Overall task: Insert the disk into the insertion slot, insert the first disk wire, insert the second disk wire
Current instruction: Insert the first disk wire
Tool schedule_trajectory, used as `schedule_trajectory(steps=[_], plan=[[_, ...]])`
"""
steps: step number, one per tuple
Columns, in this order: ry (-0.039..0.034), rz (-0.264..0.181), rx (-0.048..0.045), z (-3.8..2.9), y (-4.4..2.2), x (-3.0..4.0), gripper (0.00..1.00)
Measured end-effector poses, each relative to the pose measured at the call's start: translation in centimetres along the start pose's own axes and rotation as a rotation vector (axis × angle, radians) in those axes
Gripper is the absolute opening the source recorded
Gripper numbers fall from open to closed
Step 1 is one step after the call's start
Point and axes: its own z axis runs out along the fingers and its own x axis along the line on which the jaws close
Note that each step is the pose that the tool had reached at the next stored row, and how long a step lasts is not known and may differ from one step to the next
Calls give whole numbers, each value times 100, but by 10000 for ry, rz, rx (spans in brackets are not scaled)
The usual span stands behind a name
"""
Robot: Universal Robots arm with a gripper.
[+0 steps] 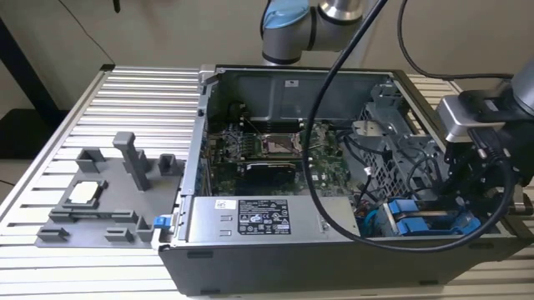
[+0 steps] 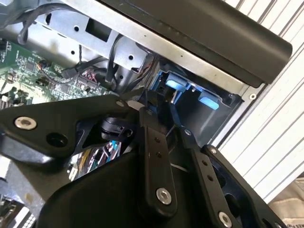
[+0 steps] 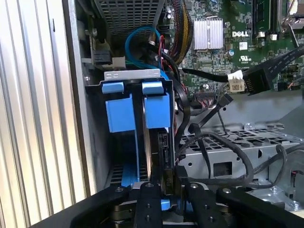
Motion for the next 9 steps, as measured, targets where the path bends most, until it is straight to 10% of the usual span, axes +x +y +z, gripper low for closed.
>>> schedule_trajectory(steps=[9], plan=[[3, 1, 0, -410, -26, -43, 27]])
